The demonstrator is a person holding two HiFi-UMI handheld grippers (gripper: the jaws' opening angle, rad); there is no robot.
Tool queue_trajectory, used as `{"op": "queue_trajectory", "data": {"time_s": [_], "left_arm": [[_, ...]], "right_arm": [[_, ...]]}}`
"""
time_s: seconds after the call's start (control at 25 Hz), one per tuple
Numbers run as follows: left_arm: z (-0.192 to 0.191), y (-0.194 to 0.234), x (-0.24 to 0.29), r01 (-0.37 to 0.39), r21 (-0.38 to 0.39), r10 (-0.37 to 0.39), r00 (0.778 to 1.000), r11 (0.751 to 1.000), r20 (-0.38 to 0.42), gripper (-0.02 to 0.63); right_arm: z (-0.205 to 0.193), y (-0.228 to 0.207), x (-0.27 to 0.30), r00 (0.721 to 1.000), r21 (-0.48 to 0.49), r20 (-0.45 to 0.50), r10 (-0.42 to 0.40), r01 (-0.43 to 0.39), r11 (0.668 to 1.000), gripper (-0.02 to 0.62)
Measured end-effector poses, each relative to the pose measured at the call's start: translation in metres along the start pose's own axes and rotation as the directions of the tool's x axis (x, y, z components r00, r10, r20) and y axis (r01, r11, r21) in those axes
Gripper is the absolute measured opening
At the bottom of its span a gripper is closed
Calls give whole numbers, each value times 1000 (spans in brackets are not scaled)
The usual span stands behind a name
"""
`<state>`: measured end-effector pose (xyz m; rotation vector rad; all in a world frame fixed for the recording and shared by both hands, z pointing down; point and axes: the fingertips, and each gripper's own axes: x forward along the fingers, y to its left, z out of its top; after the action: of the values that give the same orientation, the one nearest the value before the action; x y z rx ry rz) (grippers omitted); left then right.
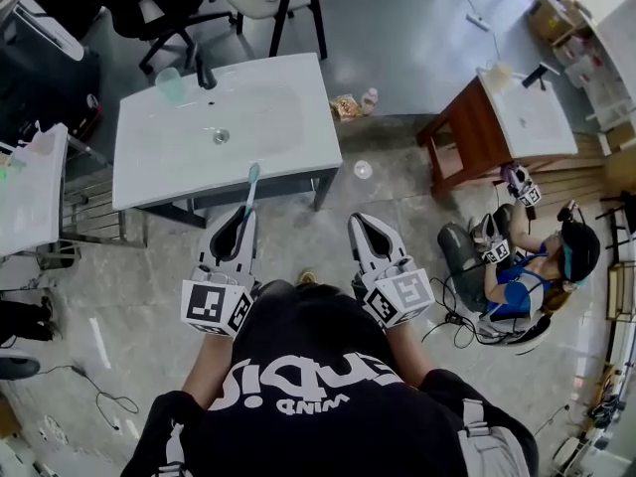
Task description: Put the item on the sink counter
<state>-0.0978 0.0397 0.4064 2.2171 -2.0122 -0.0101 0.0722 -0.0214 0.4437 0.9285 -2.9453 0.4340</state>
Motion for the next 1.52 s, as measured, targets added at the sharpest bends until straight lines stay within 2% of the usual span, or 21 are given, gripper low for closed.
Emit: {"op": "queue_trajectory", "data": {"time_s": [0.32,0.96,1.28,1.52], "left_arm": [[0,26,21,-10,-17,10,1000,1000,-6,58],[24,75,143,160,1,-160,987,987,-15,58],[26,91,183,248,-2,-248,968,969,-29,58],[35,90,206,271,-8,-271,962,963,-22,58]], "right_arm": [[1,-5,31,1000,5,-8,10,-10,1000,18],[47,-61,126,994,-29,43,-100,101,994,18],[54,-75,153,985,-21,50,-165,166,986,18],[62,-82,165,983,-22,53,-174,176,984,18]]}}
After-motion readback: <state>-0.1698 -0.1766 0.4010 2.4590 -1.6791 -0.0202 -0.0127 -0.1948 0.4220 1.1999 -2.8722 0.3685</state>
